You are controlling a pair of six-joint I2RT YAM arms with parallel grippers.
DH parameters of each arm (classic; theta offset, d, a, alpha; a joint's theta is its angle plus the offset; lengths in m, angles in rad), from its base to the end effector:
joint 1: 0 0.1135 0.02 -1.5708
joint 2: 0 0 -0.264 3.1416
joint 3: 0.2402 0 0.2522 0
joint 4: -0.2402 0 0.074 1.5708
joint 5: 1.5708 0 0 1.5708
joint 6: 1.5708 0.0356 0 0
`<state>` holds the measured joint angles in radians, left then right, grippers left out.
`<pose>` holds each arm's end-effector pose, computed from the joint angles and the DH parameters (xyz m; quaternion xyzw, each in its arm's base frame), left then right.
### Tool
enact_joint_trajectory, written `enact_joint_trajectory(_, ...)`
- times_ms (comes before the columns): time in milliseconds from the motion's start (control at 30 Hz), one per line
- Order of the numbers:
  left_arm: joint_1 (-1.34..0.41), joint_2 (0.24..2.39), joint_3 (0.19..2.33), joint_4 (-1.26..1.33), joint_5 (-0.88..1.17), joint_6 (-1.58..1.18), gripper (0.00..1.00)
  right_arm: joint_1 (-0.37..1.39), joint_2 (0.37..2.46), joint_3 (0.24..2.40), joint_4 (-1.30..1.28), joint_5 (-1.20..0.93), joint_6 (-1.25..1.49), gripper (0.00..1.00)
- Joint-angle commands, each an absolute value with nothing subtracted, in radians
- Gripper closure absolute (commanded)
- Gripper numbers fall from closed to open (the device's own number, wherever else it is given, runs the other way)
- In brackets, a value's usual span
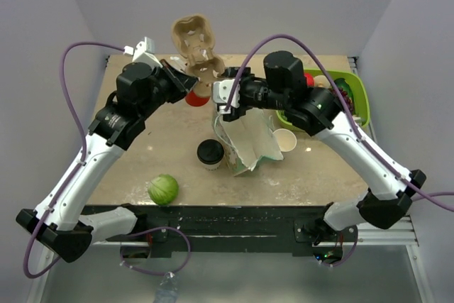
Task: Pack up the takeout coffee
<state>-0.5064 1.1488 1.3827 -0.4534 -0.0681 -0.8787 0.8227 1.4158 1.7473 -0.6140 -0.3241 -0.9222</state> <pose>0.2138 -0.1158 0.4456 -0.1652 0.7624 -0.3786 0.4980 0.1922 0.2238 0.4808 -0.6667 0.4332 0.0994 0.5983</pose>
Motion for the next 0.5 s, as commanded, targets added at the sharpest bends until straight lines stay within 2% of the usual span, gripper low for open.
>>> enact_joint_trajectory(0, -0.505, 1.149, 1.433, -0.454, -0.009, -0.925, 1.00, 0.822, 1.480, 1.831, -0.785, -0.356, -1.078, 0.32)
enact_joint_trajectory(167, -0.506, 1.157, 1.431, -0.457, -0.005, -0.943, 1.00, 0.822, 1.545, 1.925, -0.870, -0.328, -1.129, 0.36)
enact_joint_trajectory(233, -0.506, 1.154, 1.422, -0.431, 0.026, -0.943, 1.00, 0.821, 1.563, 1.931, -0.861, -0.316, -1.121, 0.45)
enact_joint_trajectory(367, -0.506, 1.160, 1.419, -0.428, 0.040, -0.942, 1.00, 0.822, 1.568, 1.913, -0.809, -0.304, -1.109, 0.54)
enact_joint_trajectory(467, -0.506, 1.170, 1.425, -0.430, 0.063, -0.933, 1.00, 0.822, 1.560, 1.902, -0.772, -0.304, -1.095, 0.69)
